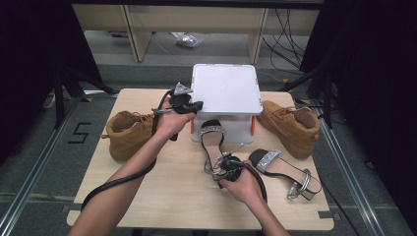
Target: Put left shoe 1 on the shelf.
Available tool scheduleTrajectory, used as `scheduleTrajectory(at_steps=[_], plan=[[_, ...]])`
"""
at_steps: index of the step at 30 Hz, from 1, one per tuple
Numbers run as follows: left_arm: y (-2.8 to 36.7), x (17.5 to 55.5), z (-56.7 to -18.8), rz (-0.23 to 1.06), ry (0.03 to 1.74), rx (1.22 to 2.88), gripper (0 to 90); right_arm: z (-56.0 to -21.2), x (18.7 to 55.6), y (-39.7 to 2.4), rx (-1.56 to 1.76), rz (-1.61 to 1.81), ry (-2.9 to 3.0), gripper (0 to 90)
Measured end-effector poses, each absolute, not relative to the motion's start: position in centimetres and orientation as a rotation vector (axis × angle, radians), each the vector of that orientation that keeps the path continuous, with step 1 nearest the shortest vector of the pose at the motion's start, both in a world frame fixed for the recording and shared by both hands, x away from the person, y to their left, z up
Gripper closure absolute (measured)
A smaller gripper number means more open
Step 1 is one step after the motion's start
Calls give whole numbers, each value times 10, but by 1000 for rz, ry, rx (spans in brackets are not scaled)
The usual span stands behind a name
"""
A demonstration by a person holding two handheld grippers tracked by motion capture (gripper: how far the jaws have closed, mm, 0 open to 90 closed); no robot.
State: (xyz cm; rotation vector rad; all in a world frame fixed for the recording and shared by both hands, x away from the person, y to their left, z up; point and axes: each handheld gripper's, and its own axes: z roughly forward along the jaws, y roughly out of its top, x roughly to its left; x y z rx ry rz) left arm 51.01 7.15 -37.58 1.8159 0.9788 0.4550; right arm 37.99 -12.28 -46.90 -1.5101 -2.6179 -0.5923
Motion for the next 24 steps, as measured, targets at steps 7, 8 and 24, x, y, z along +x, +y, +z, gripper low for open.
scheduleTrajectory(at_steps=[7,8,24], plan=[[72,510,-376,452,980,1817,896,-467,386,-118,-1565,-596,-2580,900],[72,510,-376,447,983,1814,897,-467,385,-115,-1578,-589,-2571,900],[71,510,-375,448,982,1817,897,-444,434,-103,-1609,-804,-2746,900]])
